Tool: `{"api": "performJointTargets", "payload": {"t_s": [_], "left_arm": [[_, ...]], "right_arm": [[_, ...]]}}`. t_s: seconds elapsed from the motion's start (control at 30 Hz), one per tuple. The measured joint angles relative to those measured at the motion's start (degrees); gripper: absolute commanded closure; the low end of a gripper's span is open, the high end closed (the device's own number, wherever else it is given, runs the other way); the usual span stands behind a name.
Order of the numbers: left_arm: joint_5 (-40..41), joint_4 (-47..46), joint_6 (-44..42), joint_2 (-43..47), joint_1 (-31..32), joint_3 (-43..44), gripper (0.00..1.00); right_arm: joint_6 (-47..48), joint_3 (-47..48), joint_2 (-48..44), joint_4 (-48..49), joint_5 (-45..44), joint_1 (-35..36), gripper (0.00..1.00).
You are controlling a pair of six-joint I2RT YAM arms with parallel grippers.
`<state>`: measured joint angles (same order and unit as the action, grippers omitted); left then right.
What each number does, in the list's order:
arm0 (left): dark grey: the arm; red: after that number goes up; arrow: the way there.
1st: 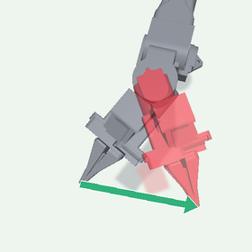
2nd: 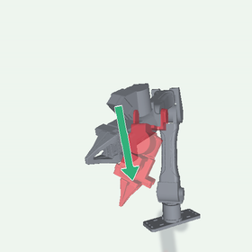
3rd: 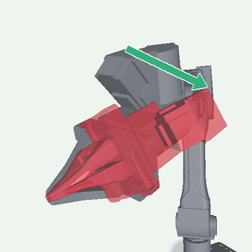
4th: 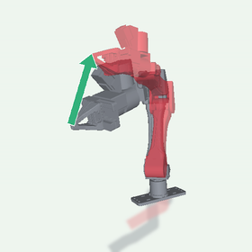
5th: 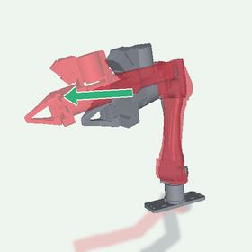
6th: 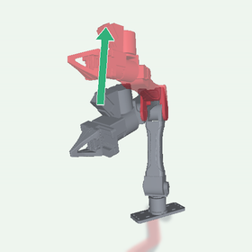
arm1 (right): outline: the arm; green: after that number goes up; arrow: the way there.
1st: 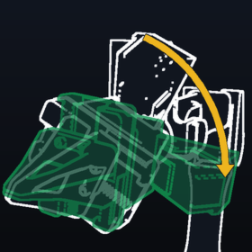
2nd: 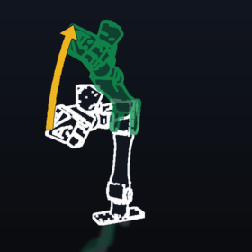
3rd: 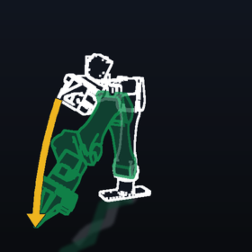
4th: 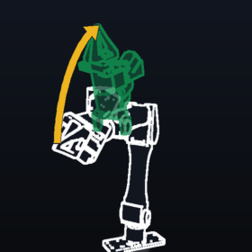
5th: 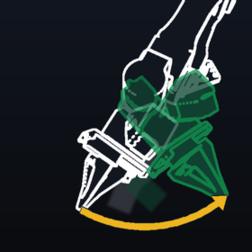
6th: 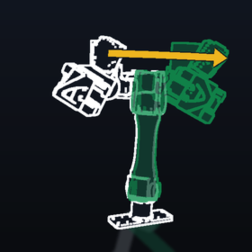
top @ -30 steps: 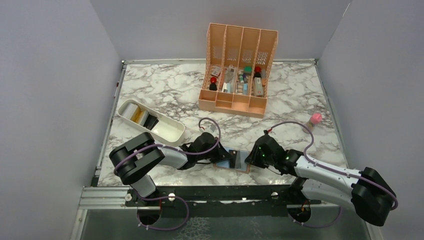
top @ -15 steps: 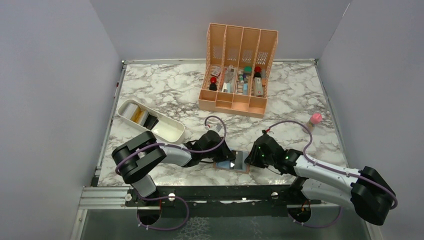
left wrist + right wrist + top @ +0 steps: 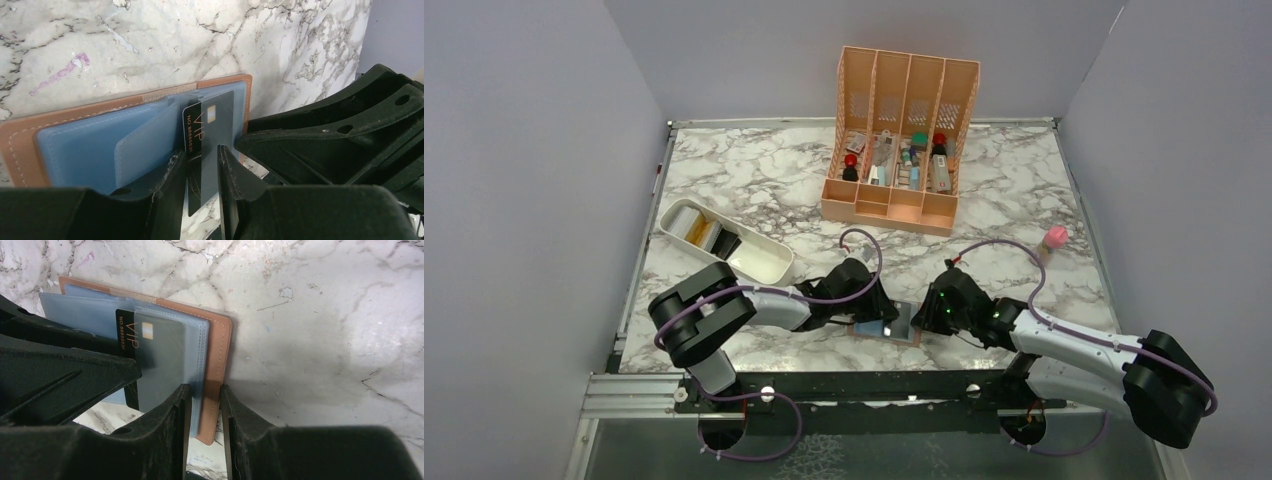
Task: Put the credit cards into the card holder
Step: Insert the credit card into the card holder.
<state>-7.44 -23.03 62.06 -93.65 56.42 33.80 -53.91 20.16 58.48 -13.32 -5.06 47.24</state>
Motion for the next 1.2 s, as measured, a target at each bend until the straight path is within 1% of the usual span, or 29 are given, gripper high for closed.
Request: {"api": "performJointTargets", "payload": {"t_s": [0.27,0.43,0.67,0.83,1.03,1.2], "left_arm": [[1.5,2.6,-1.7,-0.6,1.4,2.5,0.68],[1.7,2.6,-2.1,-0.7,1.5,2.6,0.68],[1.7,3.9,-5.5,-1.1,1.4,4.2,0.68],[1.7,3.9,-6.2,-1.3,1.4,4.3,0.67],[1.7,3.9,-6.6,-1.6,1.4,4.8,0.67],[2.1,3.8,-6.5,-1.4,1.5,4.9,0.63]], "right_arm": [[0.2,0.1,0.4,0.2,0.0,0.0,0.68],[1.1,0.3,1.0,0.2,0.0,0.0,0.68],[4.5,1.0,2.0,1.1,-1.2,0.0,0.68],[5.8,1.0,2.2,1.6,-1.4,0.0,0.68],[6.1,1.1,2.2,1.7,-1.5,0.0,0.65],[5.9,1.3,1.6,0.9,-1.8,0.0,0.63]]}}
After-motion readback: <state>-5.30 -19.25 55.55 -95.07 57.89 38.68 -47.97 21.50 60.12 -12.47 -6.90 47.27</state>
